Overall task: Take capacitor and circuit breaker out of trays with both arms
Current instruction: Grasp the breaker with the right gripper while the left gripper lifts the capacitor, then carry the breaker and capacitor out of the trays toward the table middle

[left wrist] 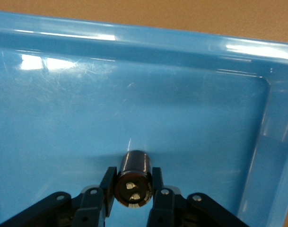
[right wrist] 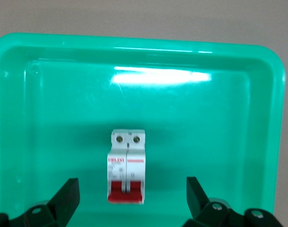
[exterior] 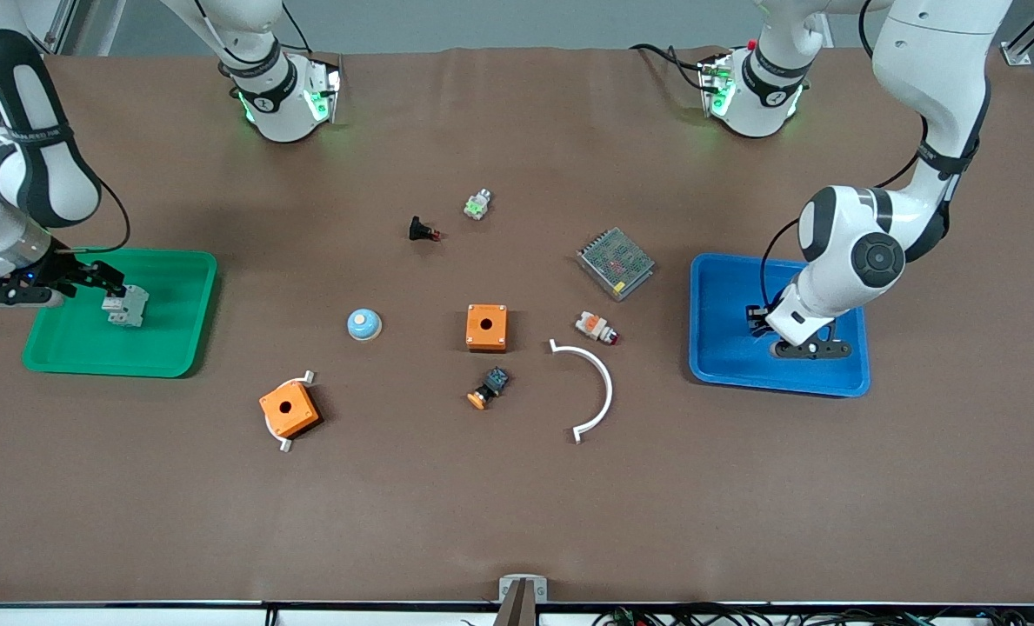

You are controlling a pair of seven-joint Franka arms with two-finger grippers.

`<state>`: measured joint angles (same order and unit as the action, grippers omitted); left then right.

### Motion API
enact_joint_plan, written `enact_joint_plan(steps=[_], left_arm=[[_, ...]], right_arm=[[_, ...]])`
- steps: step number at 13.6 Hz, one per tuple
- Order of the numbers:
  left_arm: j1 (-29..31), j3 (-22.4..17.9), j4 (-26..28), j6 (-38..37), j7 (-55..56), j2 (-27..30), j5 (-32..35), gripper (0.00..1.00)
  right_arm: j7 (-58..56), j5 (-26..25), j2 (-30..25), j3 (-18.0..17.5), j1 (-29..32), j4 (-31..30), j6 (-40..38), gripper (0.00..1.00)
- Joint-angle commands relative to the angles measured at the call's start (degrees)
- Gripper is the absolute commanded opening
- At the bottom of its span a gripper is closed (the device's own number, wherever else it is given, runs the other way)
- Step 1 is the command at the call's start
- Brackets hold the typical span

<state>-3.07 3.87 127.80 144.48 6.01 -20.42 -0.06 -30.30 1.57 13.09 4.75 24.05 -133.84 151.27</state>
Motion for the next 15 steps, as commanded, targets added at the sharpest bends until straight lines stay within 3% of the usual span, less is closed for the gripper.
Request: enact_joint_plan(steps=[1, 4, 6, 8, 10, 13, 15], left_arm=[[-0.09, 0.08, -0.44, 0.54, -0.64, -0.15, 0.15, 0.22], [0.0, 1.83, -0.44, -2.87, -0.39, 3.26, 0.76, 0.21], [0.09, 3.68, -3.5, -12.68, 0.23, 6.69, 0.76, 0.21], [0.09, 7.01, -9.46, -24.97, 3.02, 8.11, 0.24, 0.21], [-0.26, 11.31, -16.84, -33.97, 9.08, 7.33, -0.03, 0.21], [-2.1, 18.52, -24.41, -34.89, 22.6, 2.77, -1.35, 0.21], [-7.27, 18.8, -28.81, -34.36, 29.2, -1.27, -1.17, 0.21]], right_arm=[[-0.02, 1.59, 2.46, -0.36, -0.41, -0.1, 3.15, 1.0], [-0.11, 1.59, 4.66, -0.53, -0.41, -0.01, 5.26, 0.91], [-0.2, 1.68, 4.84, -0.53, -0.41, -0.1, 5.18, 0.6], [-0.11, 1.68, 4.84, -0.53, -0.41, -0.1, 4.74, 0.23], [0.24, 1.68, 4.67, -0.97, -0.49, 0.16, 4.22, 0.03], [2.25, 1.59, 1.0, -1.41, -3.29, 3.75, -5.14, 0.0], [8.12, 1.33, -2.79, -1.33, -7.85, 9.19, -18.04, 0.0]])
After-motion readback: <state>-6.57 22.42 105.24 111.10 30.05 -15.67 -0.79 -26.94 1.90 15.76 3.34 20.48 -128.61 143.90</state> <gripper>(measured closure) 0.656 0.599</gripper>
